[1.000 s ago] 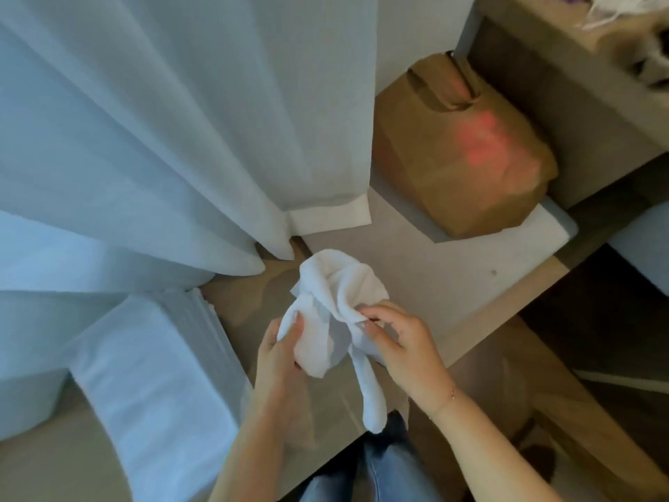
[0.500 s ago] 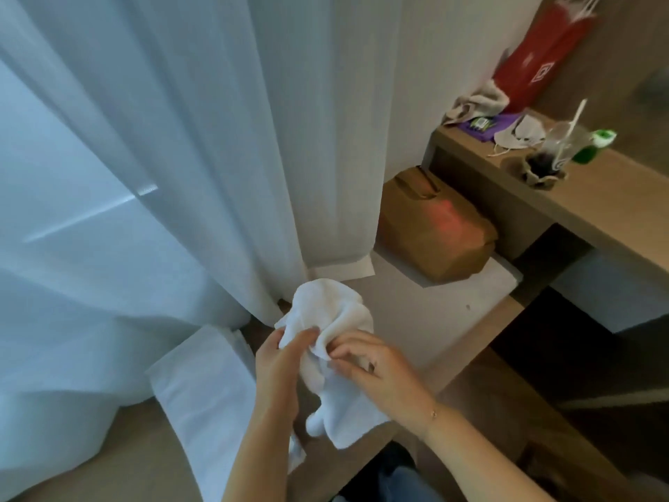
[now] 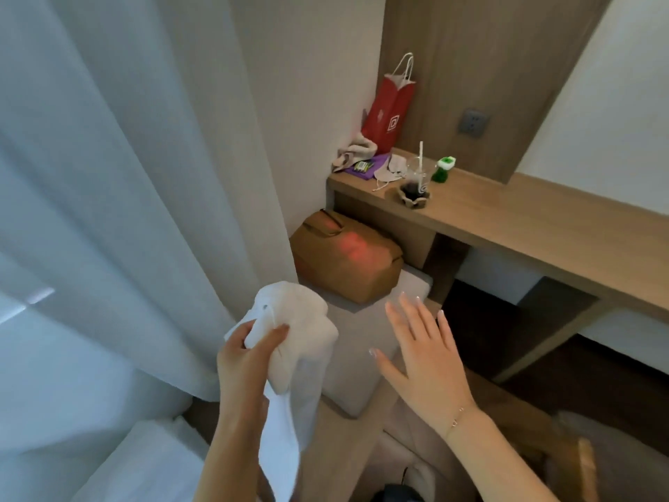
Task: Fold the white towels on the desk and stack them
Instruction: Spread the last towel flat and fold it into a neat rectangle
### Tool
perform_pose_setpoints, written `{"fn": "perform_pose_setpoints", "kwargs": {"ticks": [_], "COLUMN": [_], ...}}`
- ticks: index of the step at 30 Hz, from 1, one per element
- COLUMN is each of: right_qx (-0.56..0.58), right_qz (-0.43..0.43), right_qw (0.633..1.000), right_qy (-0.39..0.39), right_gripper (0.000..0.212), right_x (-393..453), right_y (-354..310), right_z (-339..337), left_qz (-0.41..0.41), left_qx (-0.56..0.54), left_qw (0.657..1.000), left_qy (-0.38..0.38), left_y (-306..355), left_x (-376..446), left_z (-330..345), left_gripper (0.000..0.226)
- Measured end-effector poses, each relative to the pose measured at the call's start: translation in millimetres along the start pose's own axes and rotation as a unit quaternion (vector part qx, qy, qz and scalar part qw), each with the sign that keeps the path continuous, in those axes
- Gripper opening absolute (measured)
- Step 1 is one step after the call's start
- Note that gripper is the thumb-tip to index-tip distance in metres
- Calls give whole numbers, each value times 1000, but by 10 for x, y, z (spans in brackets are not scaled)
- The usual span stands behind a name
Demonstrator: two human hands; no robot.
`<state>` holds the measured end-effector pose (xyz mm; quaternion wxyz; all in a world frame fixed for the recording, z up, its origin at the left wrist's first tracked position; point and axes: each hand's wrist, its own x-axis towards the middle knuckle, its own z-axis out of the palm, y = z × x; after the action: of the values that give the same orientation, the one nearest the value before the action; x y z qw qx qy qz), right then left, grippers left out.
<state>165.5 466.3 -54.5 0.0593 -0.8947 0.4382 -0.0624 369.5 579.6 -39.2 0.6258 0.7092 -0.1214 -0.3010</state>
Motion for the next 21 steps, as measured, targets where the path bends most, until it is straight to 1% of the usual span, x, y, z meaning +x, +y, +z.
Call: {"fn": "perform_pose_setpoints", "kwargs": {"ticks": [5, 9, 14, 16, 21], "right_qx": [-29, -17, 59, 84, 120], "right_qz": [91, 130, 179, 204, 248], "right_qw": [995, 990, 978, 970, 954], "right_qy": [23, 45, 94, 99, 115], "right_gripper": [76, 75, 79, 79, 72], "right_x": [144, 325, 538, 579, 670], "right_y": [562, 1155, 2039, 2381, 3156], "right_z": [-40, -148, -304, -355, -472], "left_qz": [6, 15, 22, 23, 7], "left_qx": [0, 15, 14, 10, -15], "left_qw": [998, 997, 992, 990, 977], "left_qy": [-57, -76, -122, -142, -213], "left_y": [192, 337, 509, 580, 748], "left_x": [69, 125, 138, 115, 47], "left_z": [661, 1419, 2512, 2941, 3837], "left_gripper": [29, 27, 20, 19, 22]}}
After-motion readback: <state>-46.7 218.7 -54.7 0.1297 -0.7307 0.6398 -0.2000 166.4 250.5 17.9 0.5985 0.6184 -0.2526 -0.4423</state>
